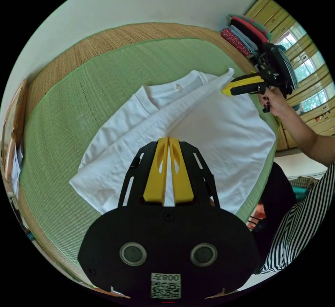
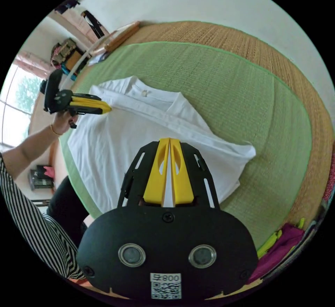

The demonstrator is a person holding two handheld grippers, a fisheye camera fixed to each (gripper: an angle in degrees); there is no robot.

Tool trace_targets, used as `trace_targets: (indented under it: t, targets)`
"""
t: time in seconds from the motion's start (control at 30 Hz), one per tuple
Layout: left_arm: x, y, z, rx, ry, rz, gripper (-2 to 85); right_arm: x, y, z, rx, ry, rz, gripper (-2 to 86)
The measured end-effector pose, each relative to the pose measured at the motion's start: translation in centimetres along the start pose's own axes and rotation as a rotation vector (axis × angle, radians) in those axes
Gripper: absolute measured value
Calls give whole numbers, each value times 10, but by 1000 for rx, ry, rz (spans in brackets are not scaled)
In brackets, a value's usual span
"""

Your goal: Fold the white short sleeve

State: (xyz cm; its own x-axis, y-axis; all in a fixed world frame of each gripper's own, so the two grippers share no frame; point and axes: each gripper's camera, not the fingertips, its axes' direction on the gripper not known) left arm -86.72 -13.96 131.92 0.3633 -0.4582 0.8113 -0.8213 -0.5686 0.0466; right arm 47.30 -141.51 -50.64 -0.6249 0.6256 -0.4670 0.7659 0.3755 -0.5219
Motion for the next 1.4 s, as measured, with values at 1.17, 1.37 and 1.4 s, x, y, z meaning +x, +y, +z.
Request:
trace_targets:
  t: [1.17, 1.37, 1.4]
  targets:
    - [30, 66, -41, 166, -317, -61, 2, -113, -20, 23, 193, 110, -16, 1]
    - [5, 119, -19, 105, -323, -175, 2, -107, 31, 18, 254, 261, 64, 1]
    - [-1, 121, -14, 82, -313, -188, 2, -102, 34, 30, 199, 283, 76, 2]
